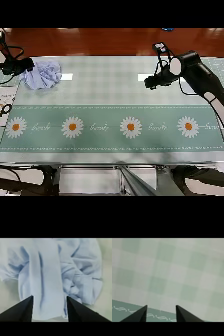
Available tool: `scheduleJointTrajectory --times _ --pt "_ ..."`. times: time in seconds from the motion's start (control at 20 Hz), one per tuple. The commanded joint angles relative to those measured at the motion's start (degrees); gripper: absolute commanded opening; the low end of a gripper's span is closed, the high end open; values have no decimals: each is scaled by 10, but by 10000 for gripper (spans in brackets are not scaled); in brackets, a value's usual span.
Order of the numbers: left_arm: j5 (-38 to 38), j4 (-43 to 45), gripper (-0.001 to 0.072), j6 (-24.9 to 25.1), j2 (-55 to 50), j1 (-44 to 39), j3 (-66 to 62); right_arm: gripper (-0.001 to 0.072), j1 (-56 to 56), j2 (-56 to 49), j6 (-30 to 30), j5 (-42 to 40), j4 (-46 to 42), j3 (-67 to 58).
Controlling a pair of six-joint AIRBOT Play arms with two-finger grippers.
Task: Fold the shirts.
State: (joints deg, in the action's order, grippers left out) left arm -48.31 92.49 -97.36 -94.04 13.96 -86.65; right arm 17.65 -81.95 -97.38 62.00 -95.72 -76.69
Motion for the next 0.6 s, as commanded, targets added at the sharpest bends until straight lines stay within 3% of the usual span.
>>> scheduleJointTrajectory --times 0.0,0.35,0.45,0.5,0.55 --pt "-26 -9 505 15 -81 27 -51 417 8 0 -10 -4 8 0" --pt "-81 -16 483 53 -178 7 -155 416 8 0 -25 27 16 0" --pt "-110 -22 85 72 -178 0 -162 409 8 0 -27 37 51 0" --pt "-132 -34 19 84 -178 -2 -170 410 8 0 -25 41 65 0" --pt "-159 -61 19 95 -177 -2 -181 410 8 1 -24 45 72 0"
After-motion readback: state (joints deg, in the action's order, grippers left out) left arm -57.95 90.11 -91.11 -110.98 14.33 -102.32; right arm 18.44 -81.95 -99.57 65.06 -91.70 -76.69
